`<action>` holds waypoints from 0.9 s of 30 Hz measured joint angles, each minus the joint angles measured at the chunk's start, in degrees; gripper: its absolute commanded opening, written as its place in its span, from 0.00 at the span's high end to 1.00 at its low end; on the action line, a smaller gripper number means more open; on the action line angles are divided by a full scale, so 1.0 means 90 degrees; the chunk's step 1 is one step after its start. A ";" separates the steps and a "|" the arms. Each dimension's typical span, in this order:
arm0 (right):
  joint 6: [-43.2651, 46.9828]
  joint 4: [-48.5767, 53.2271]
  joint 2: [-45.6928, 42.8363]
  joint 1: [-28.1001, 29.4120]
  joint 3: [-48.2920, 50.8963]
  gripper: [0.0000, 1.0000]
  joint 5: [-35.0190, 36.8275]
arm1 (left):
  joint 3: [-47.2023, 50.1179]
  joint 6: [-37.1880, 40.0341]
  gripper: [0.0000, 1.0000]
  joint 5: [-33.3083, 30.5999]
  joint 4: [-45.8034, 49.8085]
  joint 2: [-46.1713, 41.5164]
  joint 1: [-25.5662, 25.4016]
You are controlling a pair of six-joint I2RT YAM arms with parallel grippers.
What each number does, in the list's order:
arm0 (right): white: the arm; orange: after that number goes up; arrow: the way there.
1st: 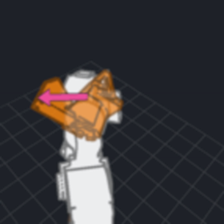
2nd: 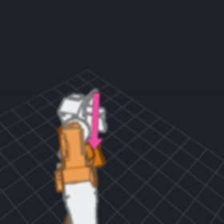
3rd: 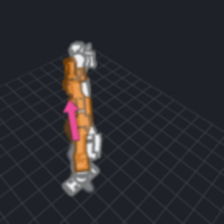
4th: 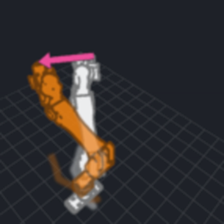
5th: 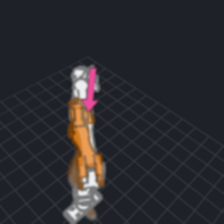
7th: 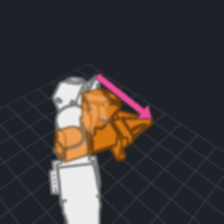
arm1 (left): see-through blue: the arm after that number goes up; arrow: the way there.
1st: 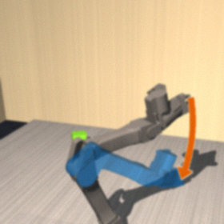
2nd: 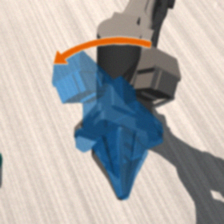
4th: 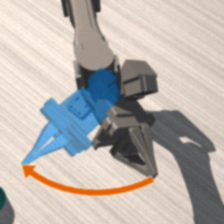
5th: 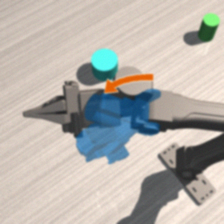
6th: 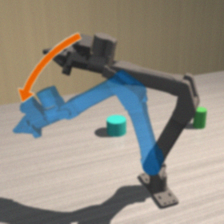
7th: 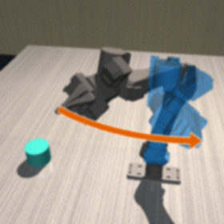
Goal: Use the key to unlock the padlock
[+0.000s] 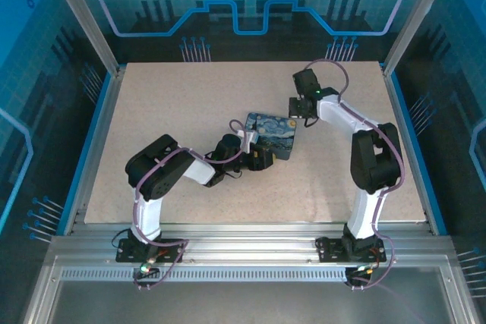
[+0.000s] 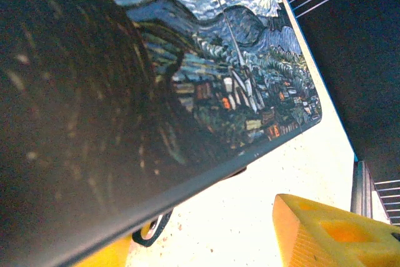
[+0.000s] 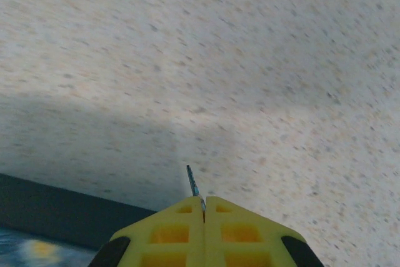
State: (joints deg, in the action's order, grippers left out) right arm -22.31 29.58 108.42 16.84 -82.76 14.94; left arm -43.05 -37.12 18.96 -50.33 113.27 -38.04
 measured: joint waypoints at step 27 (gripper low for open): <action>-0.0282 -0.0529 0.0121 0.0192 0.0435 1.00 -0.0010 | -0.0051 -0.0180 0.52 0.0117 -0.0605 0.0357 0.0102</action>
State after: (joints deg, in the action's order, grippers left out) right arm -24.84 24.82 109.51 18.57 -78.85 14.85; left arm -43.51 -38.74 20.01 -55.77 116.49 -37.12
